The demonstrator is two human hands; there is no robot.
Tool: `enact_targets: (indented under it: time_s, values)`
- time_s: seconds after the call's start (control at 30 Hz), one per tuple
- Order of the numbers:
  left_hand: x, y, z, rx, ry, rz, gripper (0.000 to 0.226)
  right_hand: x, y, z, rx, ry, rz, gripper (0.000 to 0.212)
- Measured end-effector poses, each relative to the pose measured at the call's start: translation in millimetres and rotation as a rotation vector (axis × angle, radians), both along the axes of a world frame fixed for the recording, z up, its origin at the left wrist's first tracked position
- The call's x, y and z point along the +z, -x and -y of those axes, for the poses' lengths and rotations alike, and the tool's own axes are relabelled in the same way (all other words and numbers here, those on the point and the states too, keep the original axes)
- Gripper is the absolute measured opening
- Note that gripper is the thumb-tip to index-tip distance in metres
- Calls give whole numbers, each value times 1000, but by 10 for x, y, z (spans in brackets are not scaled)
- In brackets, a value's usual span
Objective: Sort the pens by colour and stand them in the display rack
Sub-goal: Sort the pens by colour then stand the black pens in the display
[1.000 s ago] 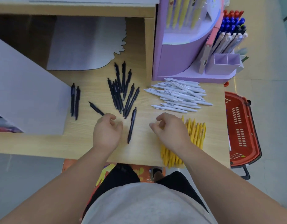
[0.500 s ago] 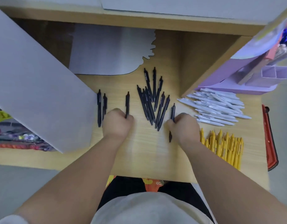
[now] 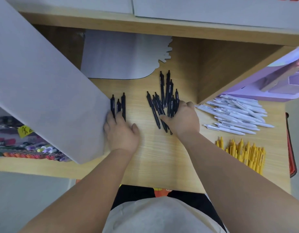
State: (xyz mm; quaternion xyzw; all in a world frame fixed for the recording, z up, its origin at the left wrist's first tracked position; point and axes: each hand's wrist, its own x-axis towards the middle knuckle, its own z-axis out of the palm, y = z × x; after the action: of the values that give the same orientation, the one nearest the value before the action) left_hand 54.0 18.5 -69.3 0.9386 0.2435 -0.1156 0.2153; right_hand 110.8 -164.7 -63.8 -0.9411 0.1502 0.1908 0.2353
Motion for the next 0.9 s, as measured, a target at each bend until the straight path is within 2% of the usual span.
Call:
enact_targets:
  time_s: [0.1,0.3,0.5,0.67,0.8,0.9]
  values:
    - [-5,-57,-24,47,27,47,65,-1,3,-79,22,-42,5,61]
    - [-7,-407,152,81,236,45,61,-61,183,-175,105,-122,53,47]
    - [-75,-409,301,6,216,41,62,-15,442,-180,261,-218,13,32]
    - [-12,-236,223,-31,266,91,57,68,-23,2,153,-159,47,48]
    - [33,-151,132,-58,306,105,49,92,-576,-122,201,-185,35,59]
    - [46,-154,86,-56,368,71,45,35,-896,-308,283,-101,-3,53]
